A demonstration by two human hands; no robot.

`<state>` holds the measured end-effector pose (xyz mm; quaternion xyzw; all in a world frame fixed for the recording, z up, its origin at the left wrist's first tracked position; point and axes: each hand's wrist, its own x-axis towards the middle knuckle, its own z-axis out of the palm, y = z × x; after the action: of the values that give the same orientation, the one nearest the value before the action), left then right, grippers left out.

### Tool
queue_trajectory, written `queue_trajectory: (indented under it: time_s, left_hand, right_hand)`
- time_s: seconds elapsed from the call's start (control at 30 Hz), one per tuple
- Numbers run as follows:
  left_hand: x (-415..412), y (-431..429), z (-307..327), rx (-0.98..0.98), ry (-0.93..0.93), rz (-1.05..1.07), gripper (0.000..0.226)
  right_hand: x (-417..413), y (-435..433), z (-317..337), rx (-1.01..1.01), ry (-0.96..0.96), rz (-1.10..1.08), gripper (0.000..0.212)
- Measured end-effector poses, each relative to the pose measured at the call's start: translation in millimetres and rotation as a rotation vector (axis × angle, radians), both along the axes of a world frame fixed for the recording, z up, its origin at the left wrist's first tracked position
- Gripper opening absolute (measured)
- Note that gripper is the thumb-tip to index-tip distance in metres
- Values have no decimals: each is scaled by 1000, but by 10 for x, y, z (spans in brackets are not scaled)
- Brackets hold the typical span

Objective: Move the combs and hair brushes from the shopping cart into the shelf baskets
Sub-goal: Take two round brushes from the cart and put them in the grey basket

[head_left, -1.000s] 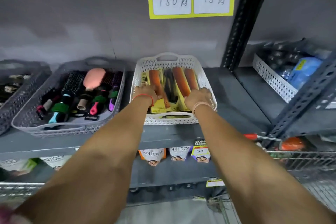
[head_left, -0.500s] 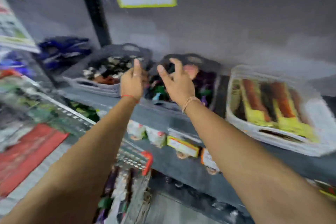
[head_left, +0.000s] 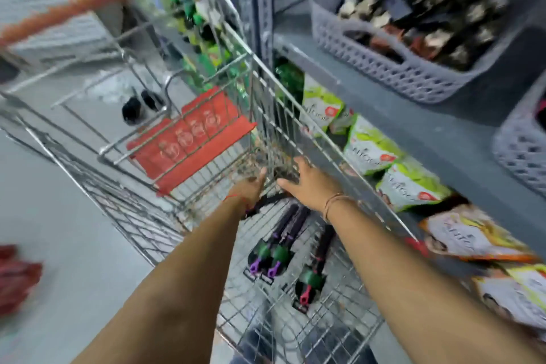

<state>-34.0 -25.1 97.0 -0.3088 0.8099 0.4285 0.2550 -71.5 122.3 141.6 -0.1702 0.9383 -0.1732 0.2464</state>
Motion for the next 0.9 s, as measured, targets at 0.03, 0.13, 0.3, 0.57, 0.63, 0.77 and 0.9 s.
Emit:
queue_trajectory:
  time_s: [0.03,0.13,0.3,0.57,0.63,0.77,0.9]
  left_hand:
    - [18,3,-174,15,-77,-8,67]
    - [128,68,-632,28,-228,-37,53]
    - [242,210,-1270,-78,-412,-181,53]
    - [438,236,-1694,-84,-442,-60,77]
    - [432,147,-1731,12,-442,27,71]
    - [455,-82,-1706,210,-378,428,26]
    - [470,-131,-1705,379,-350,659,24]
  right_hand:
    - [-6,-4,-229,32,-115,-8,72]
    - [37,139,-796,80,-388,-161,62]
    - [284,506,-1508,467,-359,-116,49]
    - [699,-146,-2003,105,-358,-383,51]
    - [747,-253,-2083,-12,-405,-739,47]
    - [798,-164,-2155,-170,-311,-752,49]
    - [750,31,-2146,-181,-93,-553,59]
